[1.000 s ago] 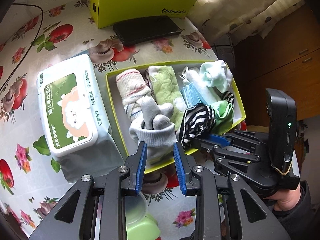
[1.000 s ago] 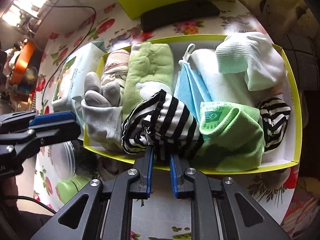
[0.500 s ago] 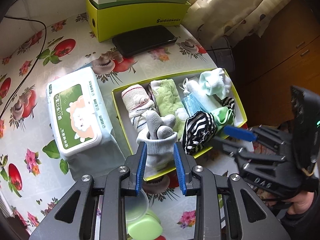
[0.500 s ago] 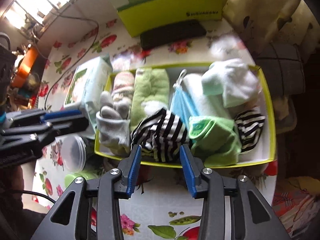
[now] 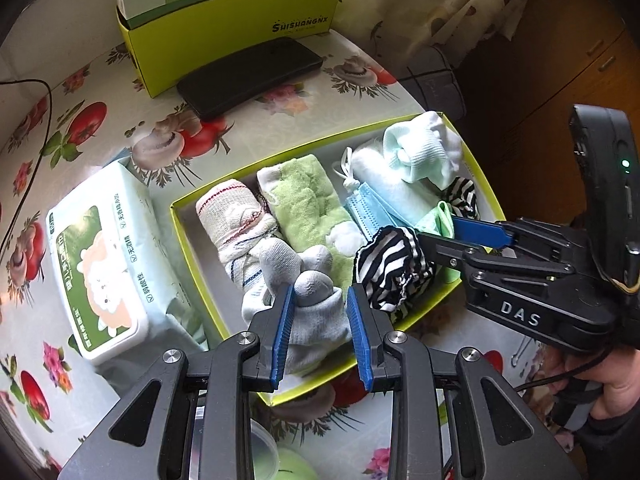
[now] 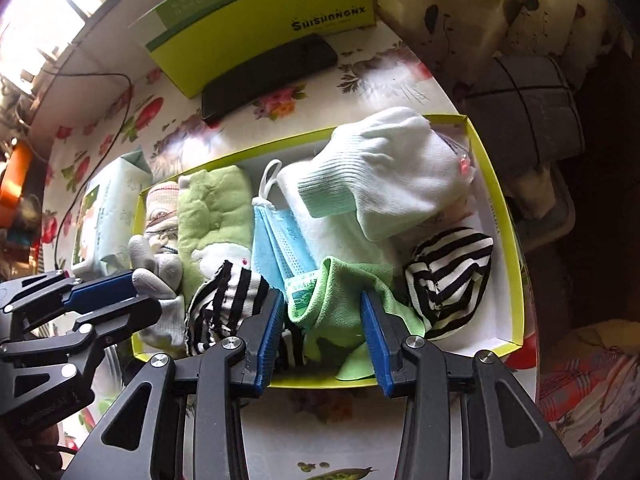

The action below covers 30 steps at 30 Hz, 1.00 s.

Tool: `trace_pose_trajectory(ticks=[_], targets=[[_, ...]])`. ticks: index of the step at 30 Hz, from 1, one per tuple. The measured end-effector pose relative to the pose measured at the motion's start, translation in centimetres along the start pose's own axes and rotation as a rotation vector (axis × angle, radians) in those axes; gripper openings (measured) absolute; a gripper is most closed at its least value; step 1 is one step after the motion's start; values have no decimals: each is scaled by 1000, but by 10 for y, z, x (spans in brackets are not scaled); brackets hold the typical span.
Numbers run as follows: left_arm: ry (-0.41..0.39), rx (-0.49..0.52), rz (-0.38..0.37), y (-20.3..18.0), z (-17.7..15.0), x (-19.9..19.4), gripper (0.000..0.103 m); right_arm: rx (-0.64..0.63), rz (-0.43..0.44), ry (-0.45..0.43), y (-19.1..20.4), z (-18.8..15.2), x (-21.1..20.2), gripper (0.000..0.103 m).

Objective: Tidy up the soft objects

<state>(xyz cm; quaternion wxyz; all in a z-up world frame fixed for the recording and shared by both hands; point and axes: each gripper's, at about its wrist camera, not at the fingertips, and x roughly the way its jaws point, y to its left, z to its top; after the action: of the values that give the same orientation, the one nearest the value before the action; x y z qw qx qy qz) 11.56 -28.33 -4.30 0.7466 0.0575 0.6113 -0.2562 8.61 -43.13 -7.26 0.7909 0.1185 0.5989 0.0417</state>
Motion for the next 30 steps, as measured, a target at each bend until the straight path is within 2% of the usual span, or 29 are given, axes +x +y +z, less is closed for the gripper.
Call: trace_pose_trajectory(ticks=[7,12,20,30], targets=[[-53,-8,11,-1,-1,-27,29,-43,-1,-60,17,-8,-43,40],[-94,11,42,-6,-10,-50,29,-80,-35,-78,35,-23,-65,45],[-130,10,71,-3,-29,-74,29,-104,-54,-65,62,-54,-76,45],[-142,-20,55,8,-53,-89,29,-141,-84,-57,86,-76,-82,47]])
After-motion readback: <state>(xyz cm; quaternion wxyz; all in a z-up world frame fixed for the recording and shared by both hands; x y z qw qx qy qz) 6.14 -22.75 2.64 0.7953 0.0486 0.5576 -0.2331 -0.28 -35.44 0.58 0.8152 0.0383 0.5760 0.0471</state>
